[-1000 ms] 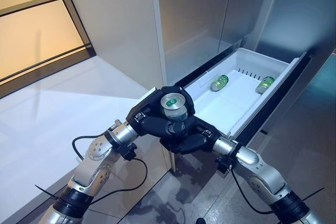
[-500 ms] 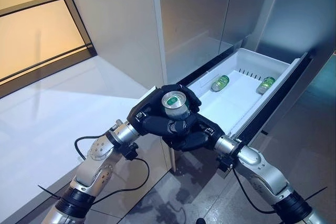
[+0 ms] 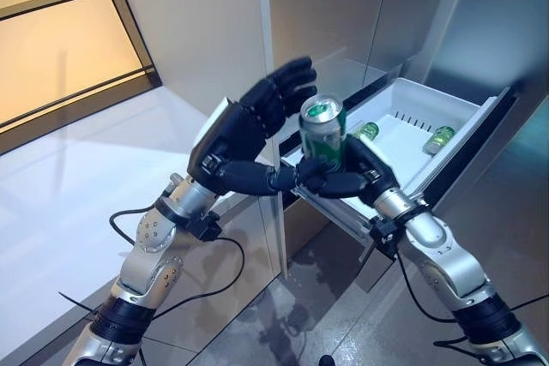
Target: Put drinks into fridge and close the fridge
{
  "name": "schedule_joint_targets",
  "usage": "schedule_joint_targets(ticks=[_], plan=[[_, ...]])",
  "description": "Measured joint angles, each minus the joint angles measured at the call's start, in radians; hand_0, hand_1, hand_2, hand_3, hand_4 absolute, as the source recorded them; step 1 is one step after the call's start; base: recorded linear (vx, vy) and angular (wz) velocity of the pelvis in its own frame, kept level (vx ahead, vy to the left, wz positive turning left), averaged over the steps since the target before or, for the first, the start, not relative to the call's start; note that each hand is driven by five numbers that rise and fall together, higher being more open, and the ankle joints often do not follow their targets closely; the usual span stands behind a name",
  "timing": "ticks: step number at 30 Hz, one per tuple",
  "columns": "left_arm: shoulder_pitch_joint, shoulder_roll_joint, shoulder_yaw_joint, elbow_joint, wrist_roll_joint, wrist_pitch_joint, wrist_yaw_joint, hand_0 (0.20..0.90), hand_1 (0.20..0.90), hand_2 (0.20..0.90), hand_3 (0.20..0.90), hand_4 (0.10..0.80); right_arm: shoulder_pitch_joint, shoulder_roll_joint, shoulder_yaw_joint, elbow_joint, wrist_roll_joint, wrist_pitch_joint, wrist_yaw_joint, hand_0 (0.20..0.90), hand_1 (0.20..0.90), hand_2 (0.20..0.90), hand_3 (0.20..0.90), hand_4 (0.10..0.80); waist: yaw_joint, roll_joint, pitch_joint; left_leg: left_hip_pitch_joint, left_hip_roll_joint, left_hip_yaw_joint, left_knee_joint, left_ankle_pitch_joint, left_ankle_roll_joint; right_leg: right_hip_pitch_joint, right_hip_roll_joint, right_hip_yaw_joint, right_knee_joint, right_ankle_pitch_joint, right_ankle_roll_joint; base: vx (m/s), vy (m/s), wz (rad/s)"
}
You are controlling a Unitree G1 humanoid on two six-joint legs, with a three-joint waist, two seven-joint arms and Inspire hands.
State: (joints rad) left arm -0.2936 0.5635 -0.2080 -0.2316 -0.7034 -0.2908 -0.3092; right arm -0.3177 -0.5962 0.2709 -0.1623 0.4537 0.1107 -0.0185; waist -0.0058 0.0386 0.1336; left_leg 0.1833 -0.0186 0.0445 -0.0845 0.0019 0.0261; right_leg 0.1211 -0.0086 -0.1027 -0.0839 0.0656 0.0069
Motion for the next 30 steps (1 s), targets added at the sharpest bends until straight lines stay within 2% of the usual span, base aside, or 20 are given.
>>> schedule_joint_targets(ticks=[8,12,17,23,26,30], plan=[[-0.044,-0.005,-0.002,0.021,-0.009,0.007,0.013,0.9,0.9,0.9,0.9,0.8,-0.118,0.0,0.0,0.209,-0.056,0.006,-0.122,0.3,0.3,0.3,0.2,0.1,0.008,-0.007,0.005,0.001,-0.003,-0.025,0.0,0.003,0.0,0.012,-0.002,-0.005,0.0,-0.005,0.005,0.034,0.001,0.08],[-0.072,-0.013,-0.025,0.072,-0.073,0.099,-0.001,0.9,0.9,0.9,0.9,0.8,-0.202,-0.002,0.004,0.361,-0.06,0.026,-0.168,0.3,0.3,0.3,0.2,0.1,0.032,-0.009,0.006,0.003,-0.004,-0.032,0.0,0.004,0.0,0.018,-0.004,-0.007,0.0,-0.008,0.006,0.085,0.014,0.08],[-0.063,-0.089,-0.093,0.199,-0.196,0.252,-0.033,0.9,0.9,0.9,0.9,0.8,-0.321,-0.025,0.053,0.606,-0.063,0.036,-0.223,0.3,0.3,0.3,0.2,0.1,0.059,-0.011,0.01,0.005,-0.01,-0.057,0.0,0.008,0.002,0.03,-0.011,-0.034,0.0,-0.014,0.011,0.101,0.032,0.17],[0.051,-0.161,-0.186,0.25,-0.231,0.393,-0.051,0.9,0.9,0.9,0.9,0.8,-0.428,-0.047,0.083,0.868,-0.149,0.063,-0.219,0.3,0.3,0.3,0.2,0.1,0.094,-0.013,0.042,-0.005,-0.02,-0.09,0.0,0.015,0.008,0.033,-0.019,-0.059,0.0,-0.02,0.019,0.053,0.027,0.18],[0.116,-0.142,-0.242,0.26,-0.23,0.449,-0.078,0.9,0.9,0.9,0.9,0.8,-0.438,-0.085,0.087,0.956,-0.175,0.077,-0.2,0.3,0.3,0.3,0.2,0.1,0.117,-0.011,0.064,-0.019,-0.027,-0.113,0.001,0.023,0.012,0.03,-0.025,-0.064,0.0,-0.025,0.024,-0.089,-0.009,0.3],[0.163,-0.103,-0.295,0.302,-0.229,0.46,-0.117,0.9,0.9,0.9,0.9,0.8,-0.491,-0.108,0.102,1.096,-0.18,0.078,-0.165,0.3,0.3,0.3,0.2,0.1,0.13,-0.002,0.086,-0.065,-0.033,-0.142,0.003,0.039,0.011,0.002,-0.031,-0.078,0.0,-0.027,0.028,-0.162,-0.043,0.31]])
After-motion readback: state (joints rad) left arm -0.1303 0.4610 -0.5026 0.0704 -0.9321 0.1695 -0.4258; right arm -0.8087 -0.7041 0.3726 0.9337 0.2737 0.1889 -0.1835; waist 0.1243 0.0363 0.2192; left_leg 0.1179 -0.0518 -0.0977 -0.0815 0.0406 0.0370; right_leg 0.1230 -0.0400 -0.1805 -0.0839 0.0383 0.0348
